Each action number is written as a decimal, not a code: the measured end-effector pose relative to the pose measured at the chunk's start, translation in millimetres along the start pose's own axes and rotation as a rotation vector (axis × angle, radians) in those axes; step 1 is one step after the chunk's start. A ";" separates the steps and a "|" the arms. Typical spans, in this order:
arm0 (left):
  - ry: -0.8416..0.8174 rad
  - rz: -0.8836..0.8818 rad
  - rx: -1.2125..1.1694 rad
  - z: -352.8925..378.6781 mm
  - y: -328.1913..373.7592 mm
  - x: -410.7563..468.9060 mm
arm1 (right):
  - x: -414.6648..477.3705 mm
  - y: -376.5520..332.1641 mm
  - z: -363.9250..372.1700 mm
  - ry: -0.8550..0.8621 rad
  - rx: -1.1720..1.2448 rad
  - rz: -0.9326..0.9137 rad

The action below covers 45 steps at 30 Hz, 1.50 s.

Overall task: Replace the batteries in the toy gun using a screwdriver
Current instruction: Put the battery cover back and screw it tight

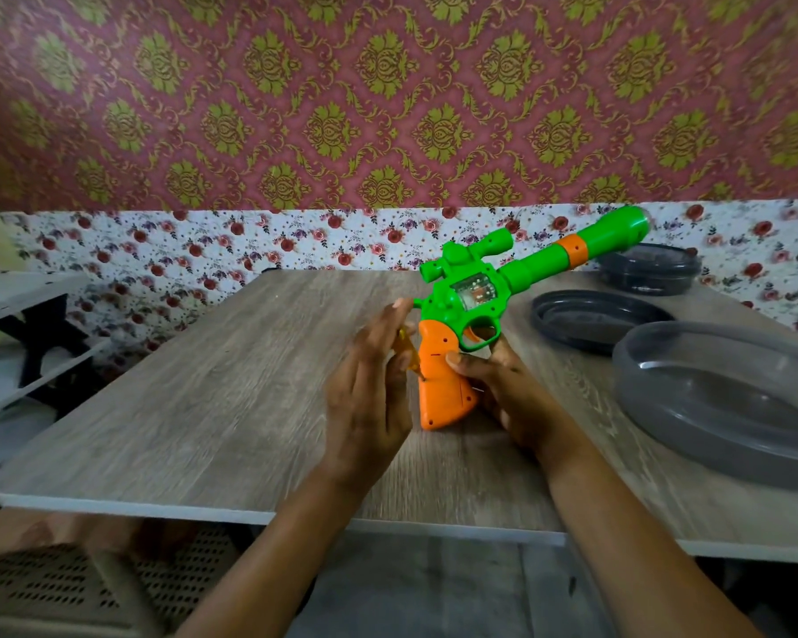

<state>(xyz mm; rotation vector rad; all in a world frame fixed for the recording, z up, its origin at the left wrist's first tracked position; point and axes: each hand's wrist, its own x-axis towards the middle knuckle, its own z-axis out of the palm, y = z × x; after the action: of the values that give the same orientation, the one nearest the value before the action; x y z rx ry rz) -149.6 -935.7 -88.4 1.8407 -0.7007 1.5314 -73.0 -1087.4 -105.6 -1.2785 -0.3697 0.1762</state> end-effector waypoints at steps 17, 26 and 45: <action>-0.014 -0.040 0.016 -2.4 4.4 0.8 | 0.6 0.2 0.4 0.023 0.043 -0.004; 0.145 -0.044 0.056 -3.7 1.0 2.5 | 0.7 0.1 -0.8 0.030 0.036 -0.005; 0.110 0.034 0.066 -4.6 2.8 4.0 | 1.7 0.4 0.0 0.038 0.058 0.012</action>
<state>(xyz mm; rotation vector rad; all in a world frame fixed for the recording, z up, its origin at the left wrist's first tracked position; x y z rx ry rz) -153.9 -934.0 -83.5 1.7850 -0.6406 1.6819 -71.4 -1086.6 -105.7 -1.2258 -0.3227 0.1712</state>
